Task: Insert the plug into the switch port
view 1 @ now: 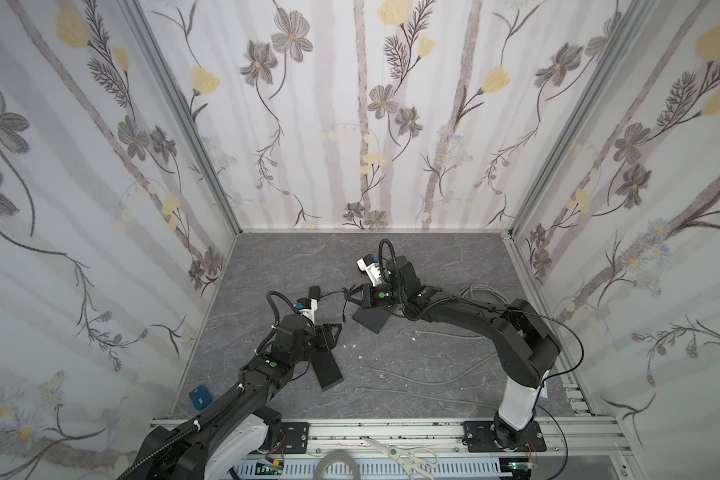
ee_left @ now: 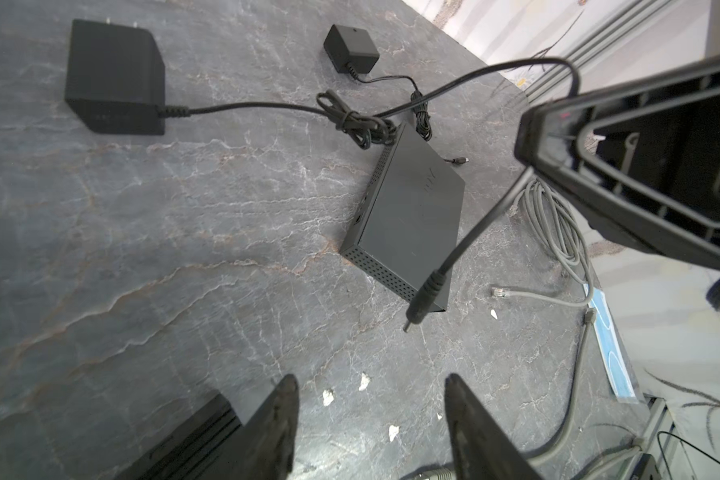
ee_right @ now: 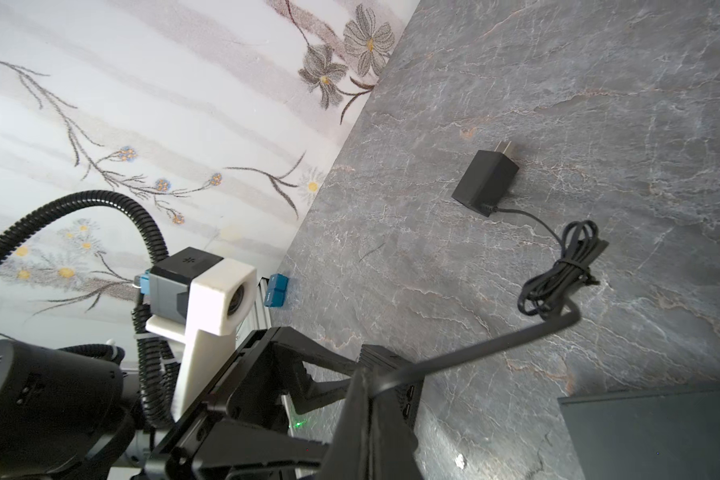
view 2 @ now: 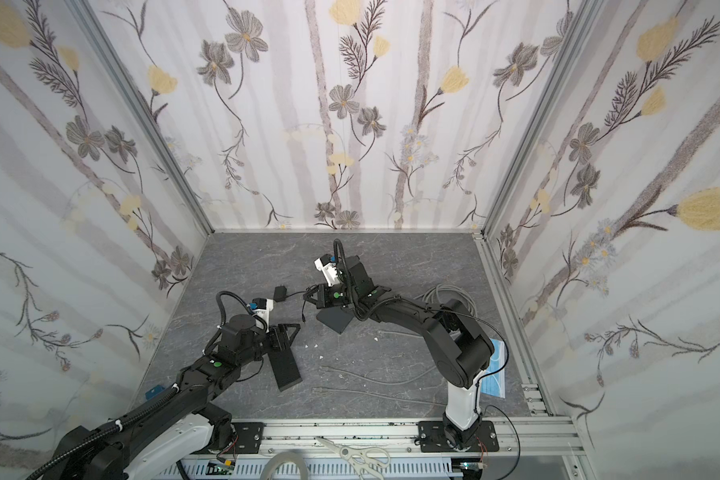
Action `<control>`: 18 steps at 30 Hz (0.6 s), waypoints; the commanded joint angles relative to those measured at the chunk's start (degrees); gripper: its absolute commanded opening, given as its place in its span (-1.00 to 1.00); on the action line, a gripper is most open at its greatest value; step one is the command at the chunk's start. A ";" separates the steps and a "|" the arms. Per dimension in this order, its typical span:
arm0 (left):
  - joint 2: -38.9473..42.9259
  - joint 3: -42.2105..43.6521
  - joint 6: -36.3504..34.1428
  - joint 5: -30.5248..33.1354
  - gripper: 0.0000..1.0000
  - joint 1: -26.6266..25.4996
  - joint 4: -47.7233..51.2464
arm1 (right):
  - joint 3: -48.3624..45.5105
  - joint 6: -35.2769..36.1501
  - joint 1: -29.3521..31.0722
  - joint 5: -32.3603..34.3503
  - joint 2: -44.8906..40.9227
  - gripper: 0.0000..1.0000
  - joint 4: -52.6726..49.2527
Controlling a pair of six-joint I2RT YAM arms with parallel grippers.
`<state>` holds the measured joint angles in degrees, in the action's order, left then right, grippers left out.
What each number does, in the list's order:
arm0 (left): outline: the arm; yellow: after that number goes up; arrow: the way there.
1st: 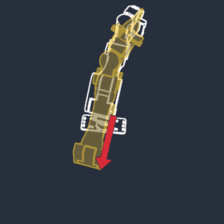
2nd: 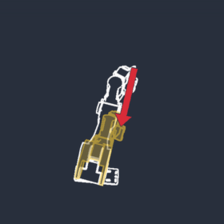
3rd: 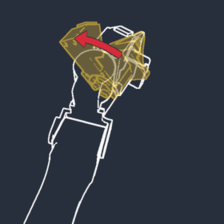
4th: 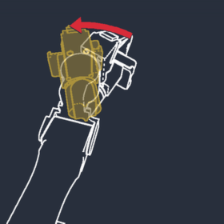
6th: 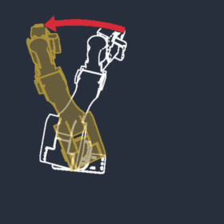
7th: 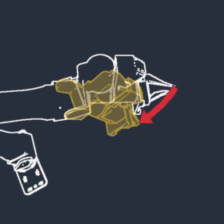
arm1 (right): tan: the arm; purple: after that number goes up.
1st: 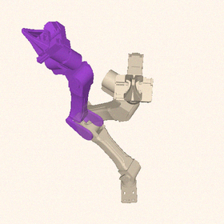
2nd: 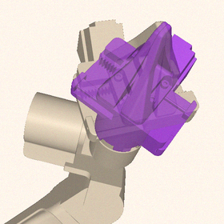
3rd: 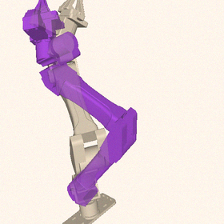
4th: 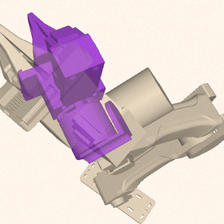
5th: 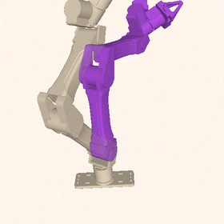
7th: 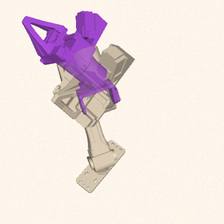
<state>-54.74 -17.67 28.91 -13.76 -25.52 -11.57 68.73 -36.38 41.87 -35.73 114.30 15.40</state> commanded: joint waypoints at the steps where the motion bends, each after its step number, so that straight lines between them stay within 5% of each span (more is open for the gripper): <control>1: -2.75 -0.08 -4.88 -1.62 0.03 -0.54 -6.67 | -1.03 -1.00 -0.42 -3.71 -1.06 -0.92 1.92; 12: -6.70 0.38 -11.93 -6.80 -0.11 -0.67 -15.07 | -5.98 -12.05 -1.55 -9.66 -1.37 -0.92 14.18; 18: -2.43 5.33 -16.88 -11.33 0.25 -0.96 -22.43 | -5.54 -11.65 -2.13 -8.99 -1.78 -0.92 12.93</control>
<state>-58.28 -14.24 16.47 -21.28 -26.22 -27.14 62.78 -47.09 40.16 -43.79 112.62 25.96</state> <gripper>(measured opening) 0.626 0.049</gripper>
